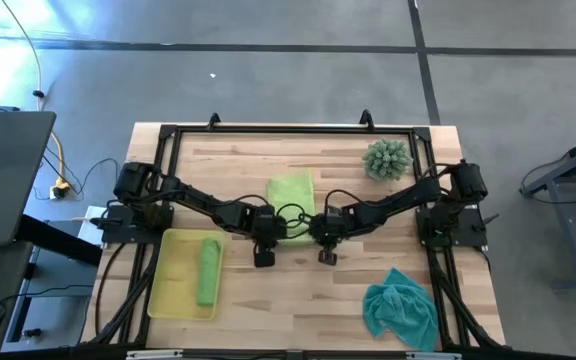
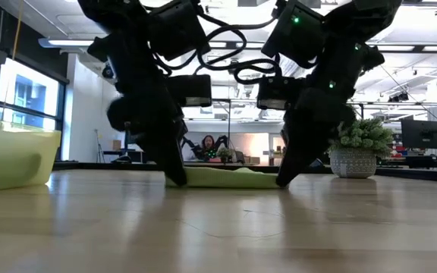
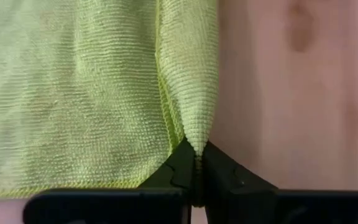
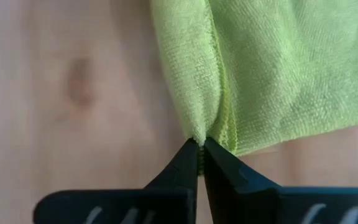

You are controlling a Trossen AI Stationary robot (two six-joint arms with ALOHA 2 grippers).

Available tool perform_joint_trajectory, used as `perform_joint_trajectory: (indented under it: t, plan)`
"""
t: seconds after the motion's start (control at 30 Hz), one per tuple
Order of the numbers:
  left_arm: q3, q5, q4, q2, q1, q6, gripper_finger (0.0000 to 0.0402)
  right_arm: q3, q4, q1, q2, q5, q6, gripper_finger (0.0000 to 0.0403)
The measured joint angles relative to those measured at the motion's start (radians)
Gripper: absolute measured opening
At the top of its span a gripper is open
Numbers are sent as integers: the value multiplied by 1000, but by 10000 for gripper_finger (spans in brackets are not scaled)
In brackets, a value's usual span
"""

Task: Roll microfiber towels into tight, uniform cylinder then place into a basket
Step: Roll the light green microfiber towel

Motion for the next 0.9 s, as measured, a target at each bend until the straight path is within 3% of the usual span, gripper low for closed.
perform_joint_trajectory:
  t: [0.2,0.3,0.6,0.9]
  plan:
    - [-5,198,21,-32,-1,-43,7,-1,47,-40,-25,-274,67,1]
    - [-4,245,12,-34,-2,-97,7,-3,88,-60,-25,-365,98,1]
    - [-86,198,58,-60,4,-313,7,-1,109,-101,-5,-267,174,0]
    - [-88,172,44,-72,17,-354,7,3,135,-114,54,-229,189,0]
